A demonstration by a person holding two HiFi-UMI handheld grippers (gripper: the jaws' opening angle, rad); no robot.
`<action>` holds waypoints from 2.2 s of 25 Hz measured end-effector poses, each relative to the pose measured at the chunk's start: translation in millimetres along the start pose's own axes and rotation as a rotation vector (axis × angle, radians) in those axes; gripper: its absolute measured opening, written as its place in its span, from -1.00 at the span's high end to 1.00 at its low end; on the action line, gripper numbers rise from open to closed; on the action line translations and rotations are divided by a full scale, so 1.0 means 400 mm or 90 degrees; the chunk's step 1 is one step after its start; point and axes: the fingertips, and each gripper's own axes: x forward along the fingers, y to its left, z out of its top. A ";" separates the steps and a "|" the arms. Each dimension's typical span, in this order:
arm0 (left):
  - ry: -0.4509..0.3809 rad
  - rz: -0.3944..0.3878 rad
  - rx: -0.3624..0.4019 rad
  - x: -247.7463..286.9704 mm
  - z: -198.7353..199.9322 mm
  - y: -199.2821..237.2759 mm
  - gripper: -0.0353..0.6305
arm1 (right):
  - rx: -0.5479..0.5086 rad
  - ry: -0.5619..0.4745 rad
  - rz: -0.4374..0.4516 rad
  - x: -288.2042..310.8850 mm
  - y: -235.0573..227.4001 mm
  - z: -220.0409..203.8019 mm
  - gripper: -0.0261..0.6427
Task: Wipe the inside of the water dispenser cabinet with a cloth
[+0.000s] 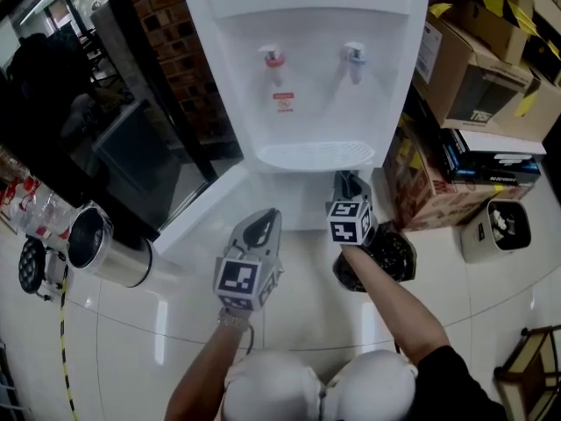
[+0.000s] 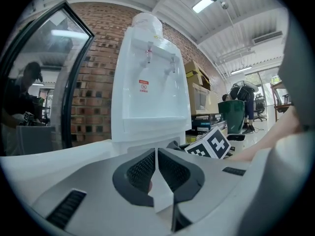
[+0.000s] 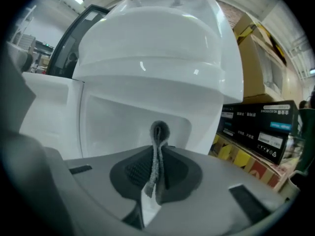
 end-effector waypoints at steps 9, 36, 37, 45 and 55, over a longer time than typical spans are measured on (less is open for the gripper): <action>0.000 -0.053 0.008 -0.021 -0.012 0.009 0.83 | -0.023 0.149 -0.017 0.044 -0.029 -0.199 0.85; 0.005 -0.029 -0.039 -0.023 -0.047 0.018 0.83 | -0.028 0.173 0.056 0.032 0.018 -0.227 0.85; 0.004 -0.028 -0.039 -0.024 -0.045 0.020 0.83 | -0.029 0.160 0.066 0.040 0.028 -0.219 0.85; 0.013 -0.024 -0.031 -0.042 -0.044 0.026 0.83 | -0.461 0.026 0.276 0.113 0.295 -0.136 0.85; 0.033 -0.011 -0.026 -0.055 -0.076 0.062 0.83 | -0.511 0.099 0.418 0.199 0.363 -0.237 0.85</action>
